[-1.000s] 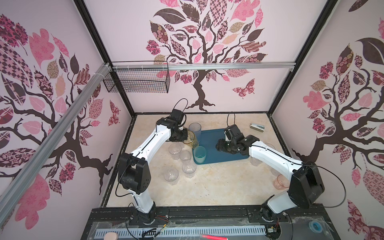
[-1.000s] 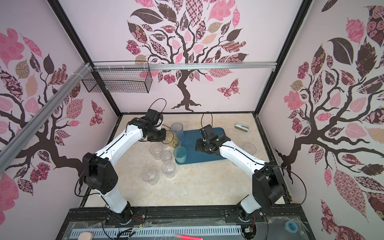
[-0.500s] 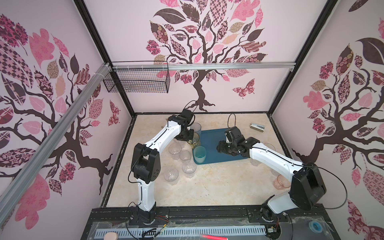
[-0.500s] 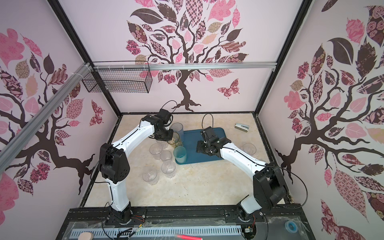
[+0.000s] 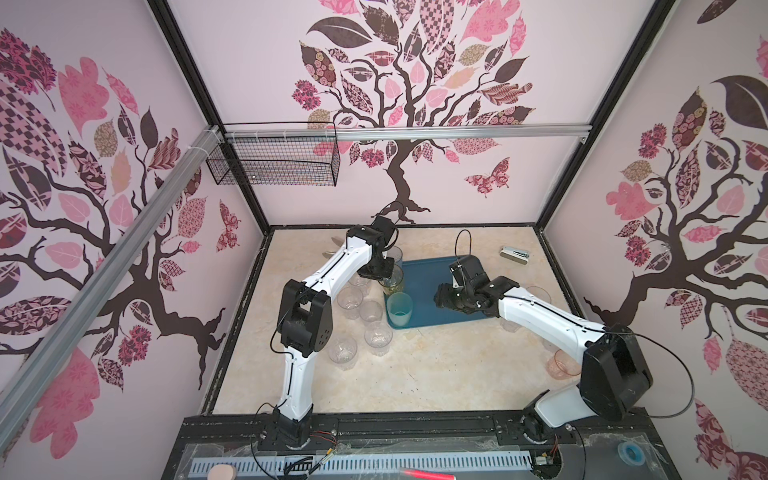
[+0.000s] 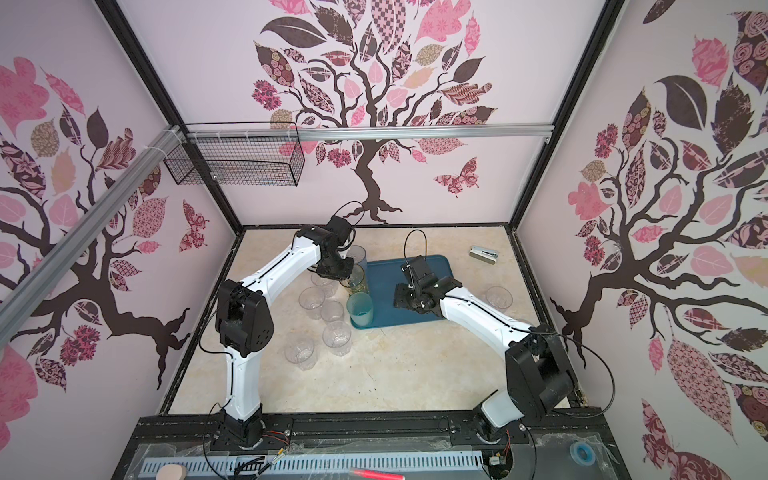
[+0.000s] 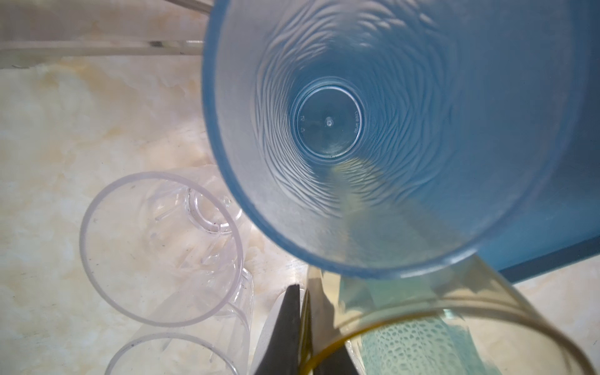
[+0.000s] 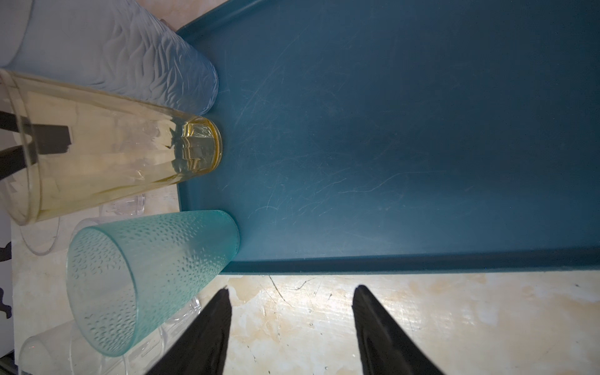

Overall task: Place the glasses into the tray
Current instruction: Place the glass on the tray.

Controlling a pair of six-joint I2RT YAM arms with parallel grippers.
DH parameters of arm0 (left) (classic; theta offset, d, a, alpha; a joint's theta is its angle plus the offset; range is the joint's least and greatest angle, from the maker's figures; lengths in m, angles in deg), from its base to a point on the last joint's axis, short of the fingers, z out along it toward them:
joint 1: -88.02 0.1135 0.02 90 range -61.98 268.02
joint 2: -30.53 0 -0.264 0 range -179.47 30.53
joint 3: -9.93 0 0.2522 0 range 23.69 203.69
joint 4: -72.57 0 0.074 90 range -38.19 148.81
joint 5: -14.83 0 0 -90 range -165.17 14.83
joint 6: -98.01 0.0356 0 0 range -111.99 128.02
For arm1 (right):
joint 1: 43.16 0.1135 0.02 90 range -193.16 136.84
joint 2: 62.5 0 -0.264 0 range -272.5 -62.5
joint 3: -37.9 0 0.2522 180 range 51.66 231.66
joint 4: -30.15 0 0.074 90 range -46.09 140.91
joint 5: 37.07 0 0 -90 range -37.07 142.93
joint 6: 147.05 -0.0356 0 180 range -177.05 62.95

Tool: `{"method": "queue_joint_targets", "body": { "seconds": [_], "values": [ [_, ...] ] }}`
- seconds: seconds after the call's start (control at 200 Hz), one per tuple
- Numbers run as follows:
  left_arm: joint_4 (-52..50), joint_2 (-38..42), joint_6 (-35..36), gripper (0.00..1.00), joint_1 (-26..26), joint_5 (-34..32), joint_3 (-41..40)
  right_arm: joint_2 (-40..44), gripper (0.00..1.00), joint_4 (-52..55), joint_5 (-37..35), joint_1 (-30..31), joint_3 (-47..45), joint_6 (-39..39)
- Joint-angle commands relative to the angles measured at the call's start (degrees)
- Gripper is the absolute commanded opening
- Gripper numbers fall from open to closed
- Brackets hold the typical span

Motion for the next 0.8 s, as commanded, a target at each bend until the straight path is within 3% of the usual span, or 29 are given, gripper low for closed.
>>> {"method": "queue_joint_targets", "body": {
  "seconds": [0.0, 0.28, 0.795],
  "values": [
    [-1.4, -1.8, 1.2, 0.00, -0.6, -1.1, 3.4, 1.8, 0.63, 0.2, -0.6, -0.2, 2.0, 0.8],
    [0.5, -1.4, 1.0, 0.15, -1.0, -0.1, 2.5, 0.5, 0.63, -0.2, 0.7, -0.2, 2.9, 0.7],
    [3.2, -0.2, 1.1, 0.21, -1.1, 2.1, 2.0, -0.2, 0.63, -0.3, 1.7, -0.2, 3.2, 0.7]
  ]
}}
